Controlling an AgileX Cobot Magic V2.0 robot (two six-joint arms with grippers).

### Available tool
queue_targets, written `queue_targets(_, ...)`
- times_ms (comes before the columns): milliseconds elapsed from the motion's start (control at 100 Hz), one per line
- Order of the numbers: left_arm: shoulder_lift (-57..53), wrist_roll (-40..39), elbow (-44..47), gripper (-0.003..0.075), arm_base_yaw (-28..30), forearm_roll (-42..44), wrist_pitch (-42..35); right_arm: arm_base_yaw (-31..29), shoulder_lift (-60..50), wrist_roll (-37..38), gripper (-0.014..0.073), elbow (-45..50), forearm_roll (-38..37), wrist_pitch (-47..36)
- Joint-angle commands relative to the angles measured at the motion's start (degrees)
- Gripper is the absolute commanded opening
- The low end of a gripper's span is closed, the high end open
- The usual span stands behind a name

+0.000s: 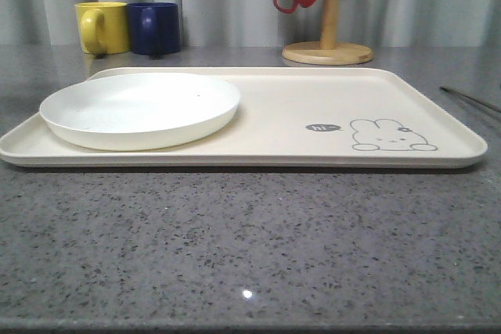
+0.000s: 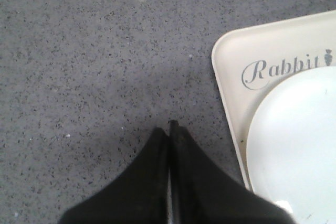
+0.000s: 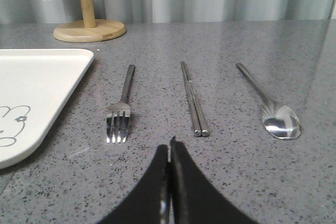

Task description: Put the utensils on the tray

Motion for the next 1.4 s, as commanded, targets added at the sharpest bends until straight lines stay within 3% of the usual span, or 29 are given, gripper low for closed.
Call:
queue_targets(0,-6.79,-0.60,4.02,-0.0019,-0.33,-1.02,-6.55,0.13,-1.11,-0.46,-0.0068,0.01,-0.79,-4.46)
queue_targets(360,-29.30,-0.60,25.11,-0.0019,-0.33,-1.97,-15.29,0.13,-1.10,-0.46,-0.0068,0.01,-0.79,-4.52)
queue_targets(800,-56.33,-0.49,41.88,-0.0019,-0.33,-1.97,-15.27,0.13,-0.60,-0.46,-0.0068,-2.12,-0.79,-5.55)
queue_targets(900,-60.20,-0.49,43.79,-0.0019,-0.33,-1.97,-15.27,0.13,1.73,-0.46,-0.0068,-6.36,-0.79,-1.56)
queue_targets(1020,-63.01,-0.49,44.63,-0.0019,-0.33,-1.97,-15.27,0.13,7.56,-0.46,-0.0068,-13.25,-0.73,8.89)
queue_targets(1389,-63.59,-0.49,44.73,-0.0019,-0.33,-1.97,-15.27,0.13,36.08,-0.62,-0.0046,-36.46,0.75,30.30)
